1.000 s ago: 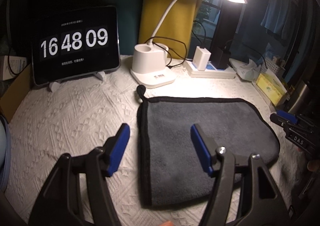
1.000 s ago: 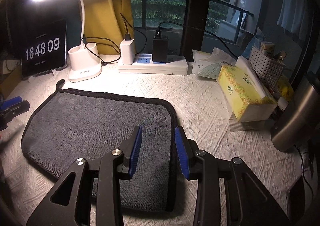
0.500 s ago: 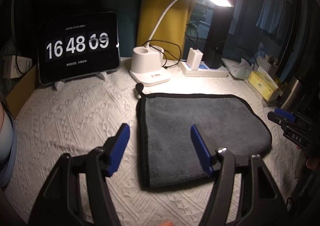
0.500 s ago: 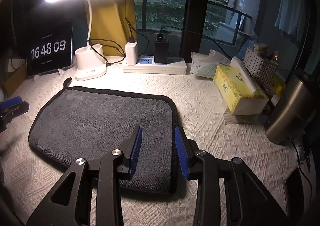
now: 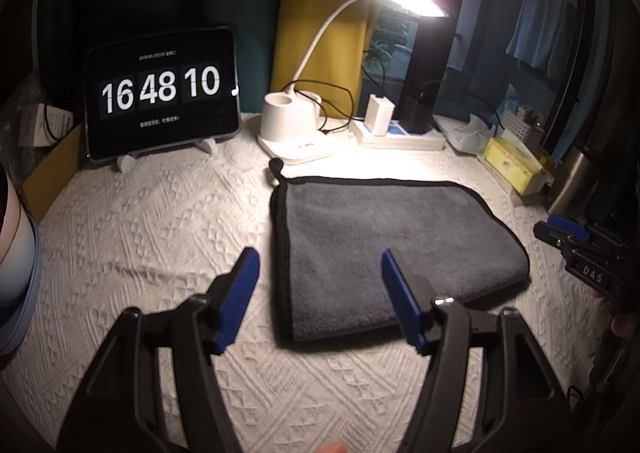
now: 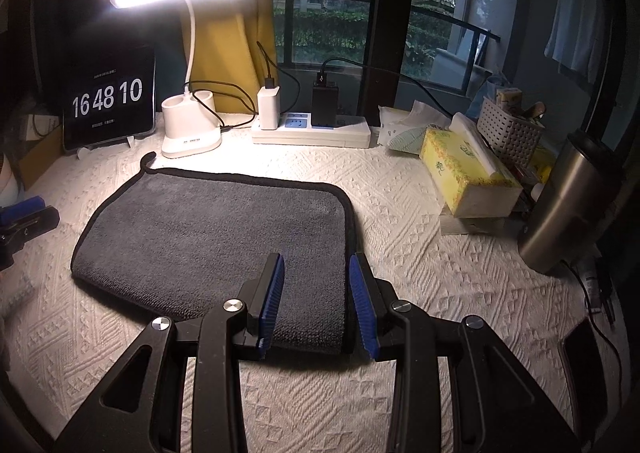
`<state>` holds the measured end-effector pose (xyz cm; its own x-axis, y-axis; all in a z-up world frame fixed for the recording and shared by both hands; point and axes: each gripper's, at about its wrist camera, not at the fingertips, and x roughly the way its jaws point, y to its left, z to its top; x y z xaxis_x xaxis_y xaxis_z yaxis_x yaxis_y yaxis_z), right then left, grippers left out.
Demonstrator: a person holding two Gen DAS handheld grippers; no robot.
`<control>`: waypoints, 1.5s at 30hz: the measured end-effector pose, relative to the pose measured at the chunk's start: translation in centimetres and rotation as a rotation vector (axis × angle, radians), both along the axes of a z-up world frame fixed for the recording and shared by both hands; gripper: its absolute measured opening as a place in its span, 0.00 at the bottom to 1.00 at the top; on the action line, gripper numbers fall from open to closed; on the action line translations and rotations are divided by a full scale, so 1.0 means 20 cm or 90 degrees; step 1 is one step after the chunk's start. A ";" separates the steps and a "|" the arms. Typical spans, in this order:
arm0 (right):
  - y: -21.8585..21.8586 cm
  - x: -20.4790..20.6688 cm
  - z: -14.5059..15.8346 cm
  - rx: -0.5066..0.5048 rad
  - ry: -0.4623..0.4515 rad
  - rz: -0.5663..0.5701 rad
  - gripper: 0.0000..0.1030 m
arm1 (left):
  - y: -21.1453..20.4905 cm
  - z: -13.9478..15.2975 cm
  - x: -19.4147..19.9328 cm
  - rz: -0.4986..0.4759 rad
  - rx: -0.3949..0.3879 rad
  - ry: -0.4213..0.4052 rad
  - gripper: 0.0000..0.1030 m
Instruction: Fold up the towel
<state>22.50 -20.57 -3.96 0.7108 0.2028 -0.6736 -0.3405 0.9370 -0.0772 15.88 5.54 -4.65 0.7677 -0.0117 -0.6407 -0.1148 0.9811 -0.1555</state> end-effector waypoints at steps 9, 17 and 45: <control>-0.03 -0.09 0.01 0.004 -0.003 -0.005 0.35 | -0.04 0.00 -0.08 -0.013 0.001 0.000 0.63; -0.04 -0.18 0.02 0.010 -0.009 -0.003 0.35 | -0.06 0.01 -0.18 -0.016 -0.002 -0.005 0.63; -0.10 -0.58 0.12 0.030 -0.059 0.003 0.35 | -0.18 0.12 -0.54 -0.044 -0.006 -0.080 0.77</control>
<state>10.88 -22.52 -1.54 0.7681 0.2360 -0.5952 -0.3388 0.9386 -0.0651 5.16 2.03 -2.25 0.8391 -0.0722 -0.5392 -0.0267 0.9845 -0.1734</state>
